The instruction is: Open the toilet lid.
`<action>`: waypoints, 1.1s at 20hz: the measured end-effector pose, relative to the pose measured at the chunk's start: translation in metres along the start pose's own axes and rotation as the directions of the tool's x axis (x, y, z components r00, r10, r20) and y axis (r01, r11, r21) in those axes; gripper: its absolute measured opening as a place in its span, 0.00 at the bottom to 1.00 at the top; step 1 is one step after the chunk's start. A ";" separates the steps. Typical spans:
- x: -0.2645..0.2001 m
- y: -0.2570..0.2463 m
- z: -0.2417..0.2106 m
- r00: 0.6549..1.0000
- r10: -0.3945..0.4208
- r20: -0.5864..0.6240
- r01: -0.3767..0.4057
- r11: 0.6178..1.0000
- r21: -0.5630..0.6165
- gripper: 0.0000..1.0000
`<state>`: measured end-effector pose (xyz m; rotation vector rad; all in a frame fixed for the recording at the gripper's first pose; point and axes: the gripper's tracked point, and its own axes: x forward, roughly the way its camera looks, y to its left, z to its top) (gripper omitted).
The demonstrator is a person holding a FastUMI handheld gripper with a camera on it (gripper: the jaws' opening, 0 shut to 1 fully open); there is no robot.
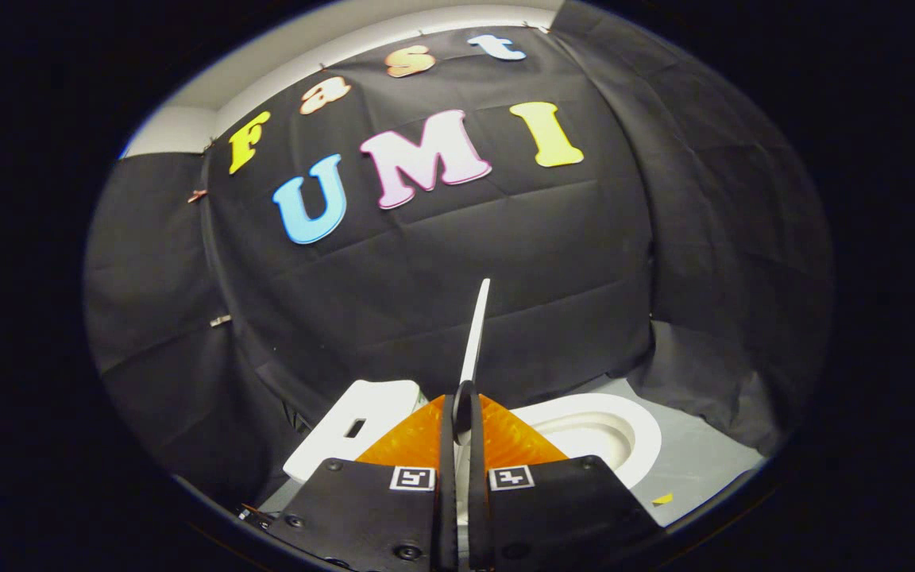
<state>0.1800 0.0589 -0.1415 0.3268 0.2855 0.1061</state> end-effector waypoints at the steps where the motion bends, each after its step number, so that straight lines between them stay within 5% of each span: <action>1: 0.002 0.013 0.000 1.000 0.014 0.003 -0.014 0.999 -0.029 0.10; 10: 0.010 0.113 -0.016 0.993 0.114 -0.012 -0.114 0.974 -0.195 0.11; 22: 0.020 0.179 -0.044 0.982 0.176 -0.068 -0.189 0.935 -0.299 0.11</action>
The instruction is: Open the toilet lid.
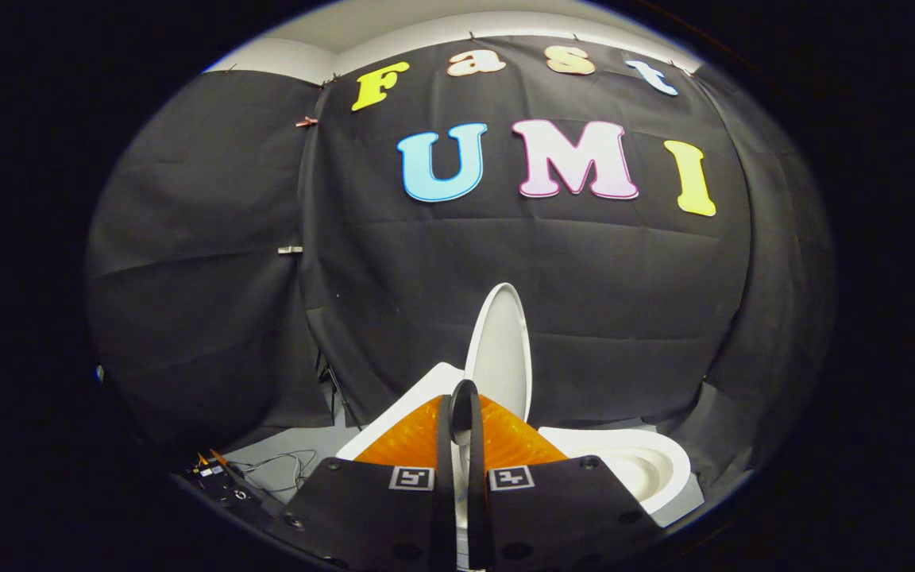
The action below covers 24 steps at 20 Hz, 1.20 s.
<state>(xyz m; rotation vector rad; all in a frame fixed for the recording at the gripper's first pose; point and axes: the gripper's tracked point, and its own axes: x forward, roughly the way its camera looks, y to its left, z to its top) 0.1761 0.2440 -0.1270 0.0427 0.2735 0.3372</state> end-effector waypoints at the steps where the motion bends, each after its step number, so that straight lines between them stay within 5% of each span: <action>1: 0.001 0.004 -0.001 1.000 0.005 -0.005 -0.005 1.000 -0.006 0.11; 8: 0.007 0.021 -0.001 0.999 0.037 -0.020 -0.038 0.998 -0.040 0.11; 14: -0.021 -0.006 0.019 1.000 -0.003 0.023 0.002 1.000 0.028 1.00; 24: -0.133 -0.063 0.070 0.987 -0.085 0.137 0.086 0.996 0.000 1.00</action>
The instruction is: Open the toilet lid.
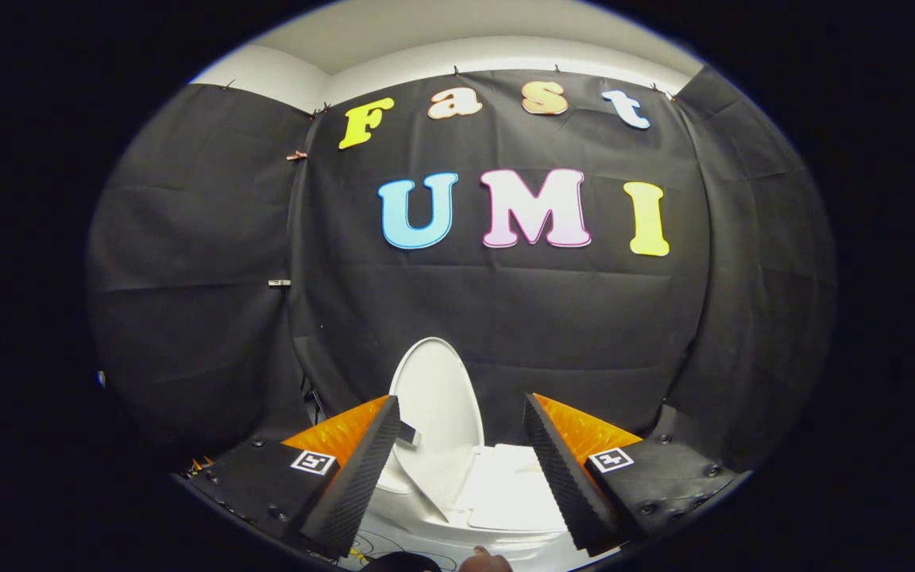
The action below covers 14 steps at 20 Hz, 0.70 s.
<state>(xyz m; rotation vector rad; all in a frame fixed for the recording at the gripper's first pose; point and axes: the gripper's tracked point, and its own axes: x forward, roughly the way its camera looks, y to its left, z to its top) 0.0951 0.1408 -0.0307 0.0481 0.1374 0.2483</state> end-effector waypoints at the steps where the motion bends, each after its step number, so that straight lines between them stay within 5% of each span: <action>1: -0.014 -0.005 0.007 1.000 -0.004 0.013 0.004 1.000 -0.001 1.00; 14: -0.145 -0.063 0.059 0.984 -0.094 0.149 0.092 0.995 0.023 0.99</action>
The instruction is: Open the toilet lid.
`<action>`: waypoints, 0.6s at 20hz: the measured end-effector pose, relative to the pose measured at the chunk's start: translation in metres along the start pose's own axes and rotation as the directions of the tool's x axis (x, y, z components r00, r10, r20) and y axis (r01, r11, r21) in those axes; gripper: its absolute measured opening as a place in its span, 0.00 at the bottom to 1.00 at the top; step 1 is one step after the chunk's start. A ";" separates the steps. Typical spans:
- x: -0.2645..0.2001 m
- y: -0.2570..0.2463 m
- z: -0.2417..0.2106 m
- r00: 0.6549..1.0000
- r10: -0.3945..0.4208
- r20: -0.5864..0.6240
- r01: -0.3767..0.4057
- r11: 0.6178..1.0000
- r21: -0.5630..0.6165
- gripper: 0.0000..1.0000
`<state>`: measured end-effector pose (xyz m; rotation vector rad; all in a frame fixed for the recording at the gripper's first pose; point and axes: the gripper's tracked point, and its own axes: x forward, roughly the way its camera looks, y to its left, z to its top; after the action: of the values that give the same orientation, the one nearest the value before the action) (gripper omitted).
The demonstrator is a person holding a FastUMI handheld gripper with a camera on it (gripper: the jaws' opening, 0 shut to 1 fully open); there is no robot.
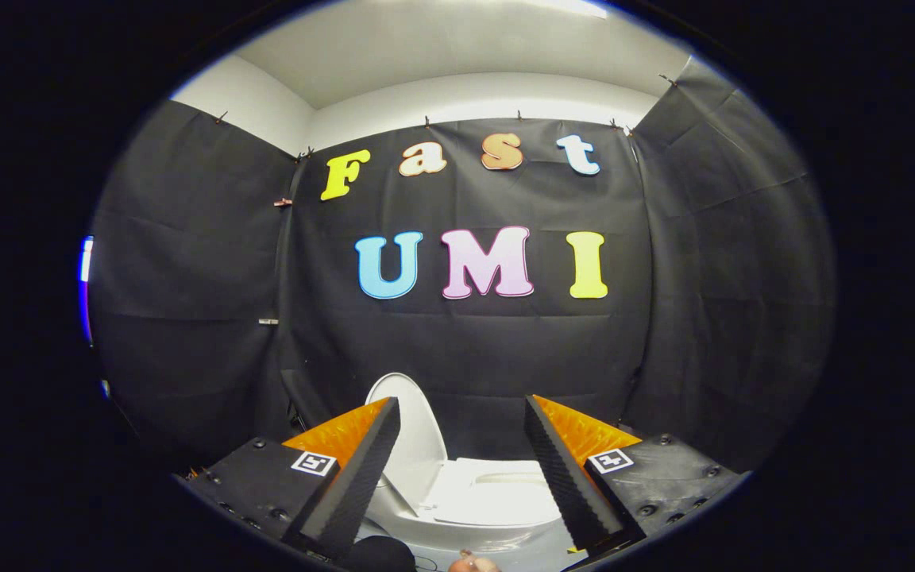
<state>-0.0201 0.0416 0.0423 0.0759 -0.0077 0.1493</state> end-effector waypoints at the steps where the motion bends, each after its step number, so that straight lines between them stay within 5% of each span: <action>1: -0.002 -0.001 0.000 1.000 -0.001 0.001 0.001 1.000 0.001 0.99; 12: -0.007 0.000 -0.009 1.000 0.004 -0.026 -0.004 1.000 -0.012 0.99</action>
<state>-0.0270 0.0416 0.0329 0.0622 0.0173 0.1542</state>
